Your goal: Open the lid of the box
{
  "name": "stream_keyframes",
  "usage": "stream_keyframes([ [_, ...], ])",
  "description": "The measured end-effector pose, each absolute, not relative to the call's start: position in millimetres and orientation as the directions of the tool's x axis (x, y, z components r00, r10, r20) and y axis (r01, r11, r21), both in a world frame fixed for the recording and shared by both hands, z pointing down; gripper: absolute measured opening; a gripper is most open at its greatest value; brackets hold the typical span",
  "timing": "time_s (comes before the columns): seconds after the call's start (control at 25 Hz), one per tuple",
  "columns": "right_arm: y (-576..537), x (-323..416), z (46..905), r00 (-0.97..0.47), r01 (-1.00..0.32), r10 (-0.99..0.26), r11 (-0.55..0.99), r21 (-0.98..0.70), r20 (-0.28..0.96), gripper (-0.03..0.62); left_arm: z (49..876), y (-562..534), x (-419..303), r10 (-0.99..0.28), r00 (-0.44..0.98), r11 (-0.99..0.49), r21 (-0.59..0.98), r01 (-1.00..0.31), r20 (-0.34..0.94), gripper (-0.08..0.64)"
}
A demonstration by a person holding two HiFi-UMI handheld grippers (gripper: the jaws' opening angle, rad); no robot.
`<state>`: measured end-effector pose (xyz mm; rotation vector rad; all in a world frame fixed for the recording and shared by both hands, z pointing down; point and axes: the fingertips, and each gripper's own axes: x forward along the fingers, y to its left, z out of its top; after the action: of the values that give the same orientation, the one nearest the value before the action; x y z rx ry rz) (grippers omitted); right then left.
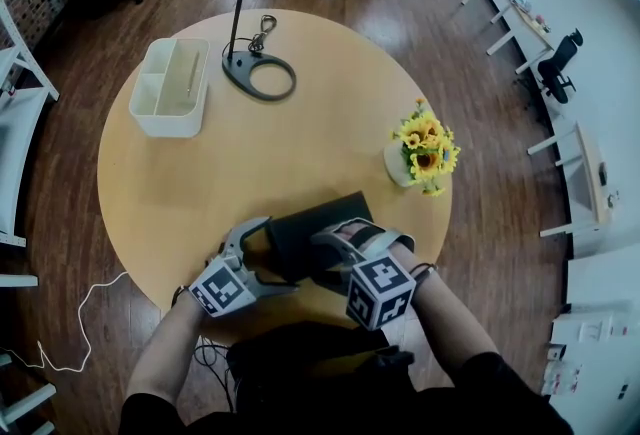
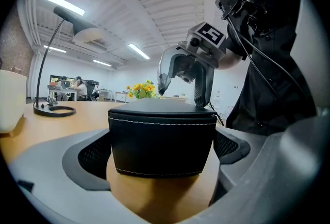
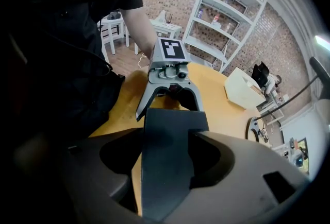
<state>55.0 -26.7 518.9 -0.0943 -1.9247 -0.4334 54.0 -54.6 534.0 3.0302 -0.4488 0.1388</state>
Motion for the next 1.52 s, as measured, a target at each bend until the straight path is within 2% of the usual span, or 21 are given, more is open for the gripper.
stream_keyframes([
  [0.12,-26,53,517,-0.397,0.258,-0.137,0.932,0.254,0.908,0.276,534,-55,53,-0.287,0.952,-0.954,0.062,-0.294,0.104,0.607],
  [0.2,-34,45,503,-0.465,0.205,-0.177,0.932,0.300,0.867,0.276,535,-55,54,-0.287,0.952,-0.954,0.064,-0.294,0.105,0.607],
  [0.24,-43,38,488,-0.530,0.154,-0.218,0.926,0.346,0.820,0.174,536,-55,54,-0.284,0.953,-0.954,0.064,-0.292,0.105,0.606],
  [0.28,-52,32,473,-0.584,0.105,-0.245,0.923,0.371,0.774,0.027,537,-54,55,-0.282,0.954,-0.955,0.065,-0.290,0.105,0.606],
  [0.32,-58,29,462,-0.606,0.078,-0.241,0.930,0.358,0.758,0.043,537,-54,55,-0.281,0.954,-0.955,0.066,-0.288,0.106,0.606],
  [0.36,-60,28,459,-0.591,0.076,-0.211,0.946,0.314,0.779,0.102,537,-55,55,-0.280,0.954,-0.955,0.066,-0.288,0.106,0.606],
  [0.4,-57,31,464,-0.549,0.095,-0.169,0.960,0.262,0.818,0.222,537,-55,55,-0.280,0.954,-0.955,0.066,-0.288,0.106,0.606],
  [0.44,-52,36,474,-0.498,0.125,-0.130,0.968,0.220,0.858,0.259,538,-55,55,-0.280,0.954,-0.955,0.065,-0.288,0.107,0.606],
  [0.56,-33,58,508,-0.411,0.189,-0.093,0.965,0.184,0.907,0.259,536,-54,55,-0.282,0.953,-0.954,0.073,-0.291,0.113,0.607],
  [0.72,-34,69,513,-0.473,0.105,-0.116,0.977,0.187,0.873,0.259,533,-54,54,-0.278,0.953,-0.955,0.075,-0.288,0.118,0.606],
  [1.2,-24,60,525,-0.416,0.250,-0.054,0.953,0.171,0.908,0.264,536,-54,55,-0.280,0.952,-0.953,0.081,-0.291,0.121,0.606],
  [1.52,-29,54,520,-0.402,0.267,-0.102,0.938,0.223,0.910,0.303,537,-54,54,-0.277,0.953,-0.955,0.071,-0.286,0.121,0.602],
])
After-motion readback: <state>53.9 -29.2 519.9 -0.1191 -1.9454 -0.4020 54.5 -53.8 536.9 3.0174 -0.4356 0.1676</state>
